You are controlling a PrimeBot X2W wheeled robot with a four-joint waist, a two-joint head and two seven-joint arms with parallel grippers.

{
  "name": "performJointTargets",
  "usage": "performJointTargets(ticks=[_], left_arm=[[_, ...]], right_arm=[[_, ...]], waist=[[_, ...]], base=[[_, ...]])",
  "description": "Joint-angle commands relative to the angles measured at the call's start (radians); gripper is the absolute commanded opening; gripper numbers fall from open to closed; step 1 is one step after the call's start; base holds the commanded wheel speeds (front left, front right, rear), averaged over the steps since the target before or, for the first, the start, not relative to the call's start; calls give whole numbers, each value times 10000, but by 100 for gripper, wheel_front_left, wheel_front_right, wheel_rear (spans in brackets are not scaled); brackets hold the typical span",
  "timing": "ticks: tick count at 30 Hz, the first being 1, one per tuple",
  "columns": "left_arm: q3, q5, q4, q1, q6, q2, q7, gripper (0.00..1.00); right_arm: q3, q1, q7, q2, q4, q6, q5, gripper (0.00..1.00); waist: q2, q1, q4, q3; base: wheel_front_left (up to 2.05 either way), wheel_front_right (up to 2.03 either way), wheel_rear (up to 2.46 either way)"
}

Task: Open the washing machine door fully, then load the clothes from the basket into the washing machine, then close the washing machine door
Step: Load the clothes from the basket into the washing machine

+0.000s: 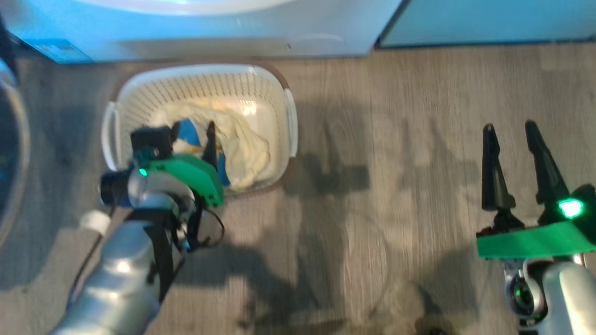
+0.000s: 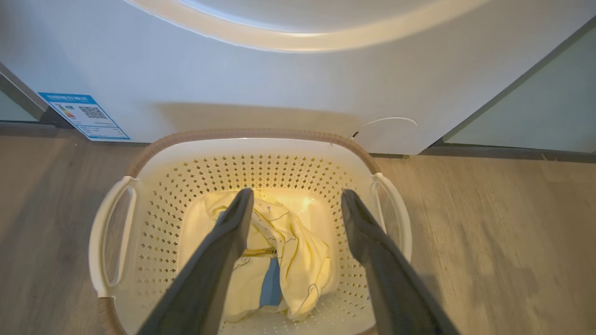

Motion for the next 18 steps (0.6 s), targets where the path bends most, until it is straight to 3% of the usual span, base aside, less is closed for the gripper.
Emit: performJointTargets(ticks=[1,9,18], left_arm=[[307,-69,330,-578,-170,249,13,100],[363,-136,2453,-2326,-765,734,482,100],[304,-74,3710,-3637,-1055,1243,749,100]], right_arm=[[247,-239,-67,-106,-385,44,151,100],[523,-849,-67,-106,-660,44,796,100],[838,-1208,-68,-106,-901,44,1251,100]], waist=[[0,-3,-550,1029],[0,-3,-1340,2607],[0,-3,-1898,3750]], base=[[0,0,0],[0,0,0],[0,0,0]])
